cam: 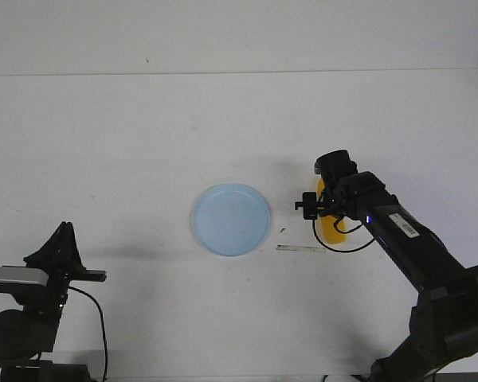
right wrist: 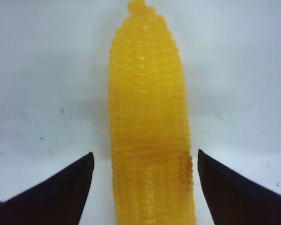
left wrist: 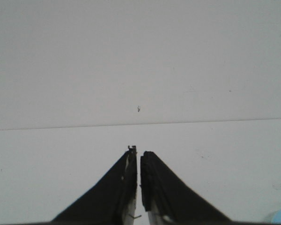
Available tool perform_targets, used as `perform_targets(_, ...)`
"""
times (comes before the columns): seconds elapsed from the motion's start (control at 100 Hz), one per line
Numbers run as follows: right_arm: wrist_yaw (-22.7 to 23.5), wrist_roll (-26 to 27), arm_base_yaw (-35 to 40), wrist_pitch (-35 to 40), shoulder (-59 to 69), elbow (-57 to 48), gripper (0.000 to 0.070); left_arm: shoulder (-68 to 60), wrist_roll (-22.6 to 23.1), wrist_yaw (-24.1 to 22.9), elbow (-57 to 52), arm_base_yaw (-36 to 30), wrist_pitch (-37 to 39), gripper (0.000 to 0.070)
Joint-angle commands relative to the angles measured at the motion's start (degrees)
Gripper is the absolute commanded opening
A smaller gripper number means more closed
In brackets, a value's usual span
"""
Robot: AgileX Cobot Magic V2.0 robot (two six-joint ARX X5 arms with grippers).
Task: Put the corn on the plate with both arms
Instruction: 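Lift the yellow corn off the table with the right gripper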
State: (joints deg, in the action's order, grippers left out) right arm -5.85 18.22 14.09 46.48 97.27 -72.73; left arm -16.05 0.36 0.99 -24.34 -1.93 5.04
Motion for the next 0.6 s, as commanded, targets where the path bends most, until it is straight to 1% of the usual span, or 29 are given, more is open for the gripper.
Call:
perform_targets(0.0,0.0,-0.5,0.0,-0.2,1.5,-1.1,0.0498,0.1,0.2,-0.2,-0.5,0.0,0.6,0.0002)
perform_targets(0.11,0.4,-0.5,-0.3,-0.2,1.8,-1.1,0.0493,0.1,0.2,-0.2,-0.5,0.0,0.6,0.0002)
perform_targets(0.15,0.4,-0.5,-0.3,-0.2,1.8,-1.1,0.0473,0.1,0.2,-0.2,-0.5,0.0,0.6,0.0002)
perform_targets(0.19,0.4,-0.5,-0.5,-0.1,1.8,-1.1,0.0427,0.1,0.2,-0.2,-0.5,0.0,0.6,0.0002)
perform_targets(0.26,0.4,-0.5,-0.7,-0.1,1.8,-1.1,0.0316,0.1,0.2,-0.2,-0.5,0.0,0.6,0.0002)
perform_targets(0.3,0.5,-0.5,-0.7,-0.1,1.8,-1.1,0.0281,0.1,0.2,-0.2,-0.5,0.0,0.6,0.0002)
perform_targets(0.59,1.5,-0.2,-0.7,0.0,1.6,-1.2,0.028,0.1,0.2,-0.2,-0.5,0.0,0.6,0.0002)
